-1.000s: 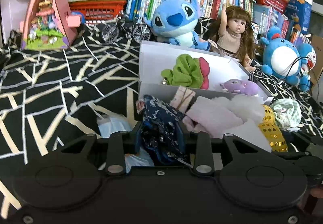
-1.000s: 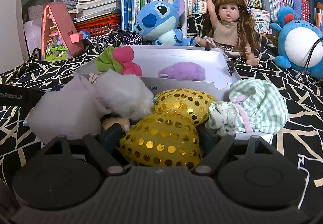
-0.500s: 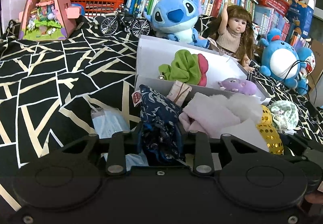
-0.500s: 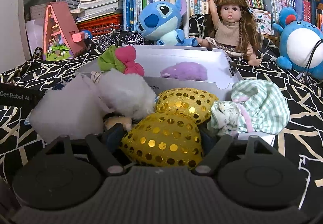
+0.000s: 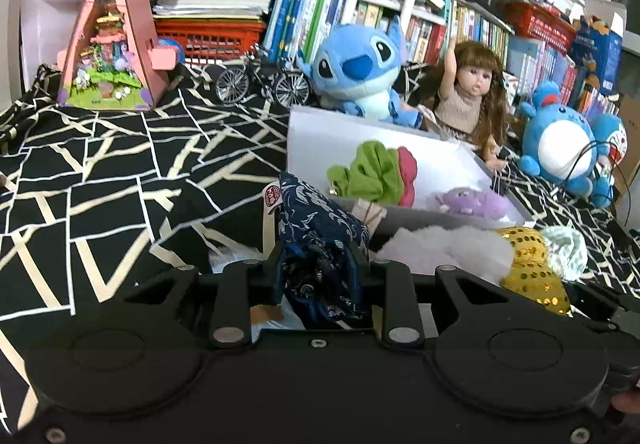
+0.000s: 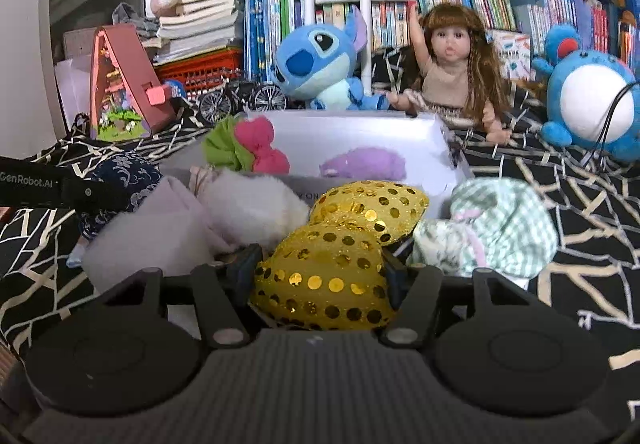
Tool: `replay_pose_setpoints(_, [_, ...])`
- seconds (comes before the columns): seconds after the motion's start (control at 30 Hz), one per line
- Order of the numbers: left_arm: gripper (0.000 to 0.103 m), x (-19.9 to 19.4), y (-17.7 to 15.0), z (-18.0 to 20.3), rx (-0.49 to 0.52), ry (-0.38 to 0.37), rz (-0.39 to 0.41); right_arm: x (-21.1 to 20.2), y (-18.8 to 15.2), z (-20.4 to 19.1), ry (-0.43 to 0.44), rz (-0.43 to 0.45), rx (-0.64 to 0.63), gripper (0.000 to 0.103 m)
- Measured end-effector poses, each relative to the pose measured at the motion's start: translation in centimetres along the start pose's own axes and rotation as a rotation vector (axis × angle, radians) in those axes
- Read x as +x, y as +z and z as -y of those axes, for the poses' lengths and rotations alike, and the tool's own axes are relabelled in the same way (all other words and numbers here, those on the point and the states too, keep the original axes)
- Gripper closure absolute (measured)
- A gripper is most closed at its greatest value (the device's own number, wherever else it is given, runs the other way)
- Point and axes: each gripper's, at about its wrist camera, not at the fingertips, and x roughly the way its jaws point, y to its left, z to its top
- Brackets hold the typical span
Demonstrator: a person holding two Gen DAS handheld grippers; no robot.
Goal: Organize soft objects
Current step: 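Carry both items into the white box and open the left tool over it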
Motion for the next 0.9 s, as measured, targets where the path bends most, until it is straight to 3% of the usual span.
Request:
replay_pose_setpoints(0.27, [0.076, -0.9, 1.6, -0.3, -0.011, -0.003, 0.045, -1.7, 1.7, -0.1, -0.02, 0.085, -0.028, 0.04])
replay_pose_setpoints(0.6, [0.076, 1.4, 6.7, -0.6, -0.033, -0.03, 0.086, -0.9, 5.8, 2.3, -0.038, 0.148, -0.032, 0.039])
replay_pose_setpoints(0.73, [0.076, 4.0, 9.0, -0.4, -0.061, -0.056, 0.073, 1.1, 7.9, 4.2, -0.045, 0.133, -0.021, 0.039])
replay_pose_setpoints(0.9, [0.076, 8.4, 11.4, 0.8, -0.05, -0.071, 0.019, 5.2, 10.4, 6.5, 0.017, 0.039, 0.032, 0.039])
